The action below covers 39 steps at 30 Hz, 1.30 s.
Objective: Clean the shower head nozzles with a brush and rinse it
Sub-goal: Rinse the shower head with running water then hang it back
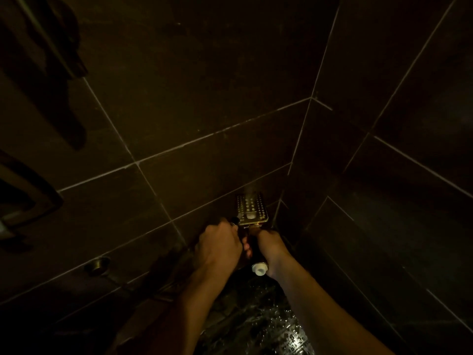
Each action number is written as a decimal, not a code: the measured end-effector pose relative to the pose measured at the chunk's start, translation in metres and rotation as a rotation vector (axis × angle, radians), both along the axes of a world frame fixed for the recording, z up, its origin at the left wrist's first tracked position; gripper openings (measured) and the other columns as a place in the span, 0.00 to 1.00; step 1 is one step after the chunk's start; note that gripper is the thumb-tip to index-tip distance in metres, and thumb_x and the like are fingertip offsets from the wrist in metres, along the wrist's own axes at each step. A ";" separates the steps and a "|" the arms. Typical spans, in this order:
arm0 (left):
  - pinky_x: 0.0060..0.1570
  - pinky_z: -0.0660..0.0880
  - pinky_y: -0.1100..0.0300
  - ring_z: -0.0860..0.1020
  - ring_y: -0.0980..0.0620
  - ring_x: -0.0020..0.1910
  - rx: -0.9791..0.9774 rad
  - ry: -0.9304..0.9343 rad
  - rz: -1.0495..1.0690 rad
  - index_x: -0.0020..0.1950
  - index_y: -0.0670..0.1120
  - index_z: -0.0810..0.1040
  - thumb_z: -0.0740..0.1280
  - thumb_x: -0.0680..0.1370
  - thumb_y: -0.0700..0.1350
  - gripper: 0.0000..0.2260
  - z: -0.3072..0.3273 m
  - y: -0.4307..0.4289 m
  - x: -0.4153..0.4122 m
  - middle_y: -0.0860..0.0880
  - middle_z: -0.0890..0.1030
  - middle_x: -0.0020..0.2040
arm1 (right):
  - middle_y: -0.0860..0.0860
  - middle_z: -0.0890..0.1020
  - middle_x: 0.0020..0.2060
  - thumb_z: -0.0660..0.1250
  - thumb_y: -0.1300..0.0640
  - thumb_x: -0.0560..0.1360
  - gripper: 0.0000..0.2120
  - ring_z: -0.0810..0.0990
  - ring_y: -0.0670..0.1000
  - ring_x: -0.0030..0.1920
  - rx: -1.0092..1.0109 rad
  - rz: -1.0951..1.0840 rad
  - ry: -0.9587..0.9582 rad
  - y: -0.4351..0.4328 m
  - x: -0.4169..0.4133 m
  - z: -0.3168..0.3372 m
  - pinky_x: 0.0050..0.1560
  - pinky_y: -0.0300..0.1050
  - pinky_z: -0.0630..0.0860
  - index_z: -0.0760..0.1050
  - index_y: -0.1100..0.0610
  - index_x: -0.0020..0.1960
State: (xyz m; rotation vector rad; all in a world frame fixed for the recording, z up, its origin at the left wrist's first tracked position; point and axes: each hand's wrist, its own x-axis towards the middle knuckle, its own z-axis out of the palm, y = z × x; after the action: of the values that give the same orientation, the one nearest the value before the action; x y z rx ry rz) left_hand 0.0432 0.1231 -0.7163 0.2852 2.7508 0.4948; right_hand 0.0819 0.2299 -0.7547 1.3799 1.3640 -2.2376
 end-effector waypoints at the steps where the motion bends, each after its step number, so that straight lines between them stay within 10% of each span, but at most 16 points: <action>1: 0.51 0.83 0.52 0.82 0.50 0.49 0.002 -0.004 0.016 0.58 0.47 0.77 0.58 0.85 0.52 0.12 0.001 0.000 -0.002 0.47 0.81 0.51 | 0.54 0.80 0.29 0.61 0.59 0.81 0.11 0.76 0.49 0.25 -0.011 0.001 0.005 0.001 0.000 0.000 0.27 0.39 0.73 0.80 0.63 0.47; 39: 0.39 0.79 0.55 0.82 0.49 0.43 0.116 0.031 -0.010 0.57 0.48 0.78 0.60 0.84 0.53 0.12 0.009 -0.016 -0.005 0.47 0.82 0.45 | 0.54 0.81 0.32 0.62 0.56 0.82 0.13 0.77 0.50 0.28 -0.046 0.021 0.026 0.008 0.009 0.008 0.29 0.42 0.74 0.81 0.63 0.52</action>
State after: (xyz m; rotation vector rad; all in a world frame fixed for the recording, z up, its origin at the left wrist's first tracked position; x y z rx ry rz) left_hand 0.0378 0.1073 -0.7073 0.3368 2.7541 0.6540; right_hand 0.0904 0.2381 -0.7472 1.3194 1.3201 -2.2664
